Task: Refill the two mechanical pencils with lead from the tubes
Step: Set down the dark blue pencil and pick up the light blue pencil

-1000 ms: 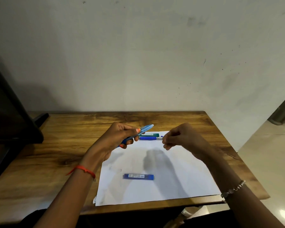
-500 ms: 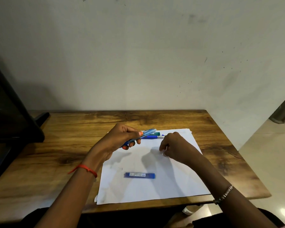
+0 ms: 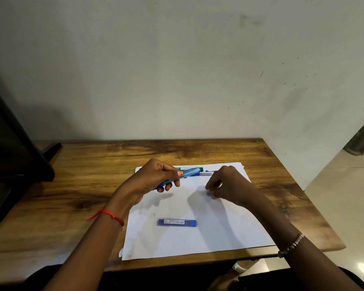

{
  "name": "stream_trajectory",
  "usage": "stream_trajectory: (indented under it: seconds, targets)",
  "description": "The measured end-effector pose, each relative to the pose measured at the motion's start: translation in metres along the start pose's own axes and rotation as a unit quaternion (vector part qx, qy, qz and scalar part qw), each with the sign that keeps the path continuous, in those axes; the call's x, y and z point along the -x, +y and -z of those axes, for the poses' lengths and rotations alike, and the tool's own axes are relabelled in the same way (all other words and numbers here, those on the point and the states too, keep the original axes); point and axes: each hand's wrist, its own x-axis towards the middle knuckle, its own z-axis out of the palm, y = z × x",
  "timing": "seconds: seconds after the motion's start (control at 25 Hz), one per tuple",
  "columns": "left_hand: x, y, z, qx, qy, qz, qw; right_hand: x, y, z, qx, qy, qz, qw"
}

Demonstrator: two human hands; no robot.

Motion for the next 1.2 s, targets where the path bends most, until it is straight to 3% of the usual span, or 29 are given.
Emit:
stream_trajectory:
  seconds: [0.44,0.72,0.92,1.2]
  targets:
    - [-0.005,-0.011,-0.005,-0.085,-0.024,-0.008,0.996,0.0,0.01,0.009,-0.027,-0.021,-0.026,0.999]
    - [-0.013,-0.018,-0.029,-0.263,0.058,-0.095,0.958,-0.002,0.017,0.013,-0.026,-0.04,-0.056,0.997]
    - [-0.016,-0.022,-0.042,-0.317,0.074,-0.094,0.941,-0.002,0.019,0.015,-0.023,-0.042,-0.061,0.997]
    - [-0.018,-0.024,-0.04,-0.297,0.063,-0.093,0.948,-0.001,0.016,0.015,-0.014,-0.039,-0.053,0.998]
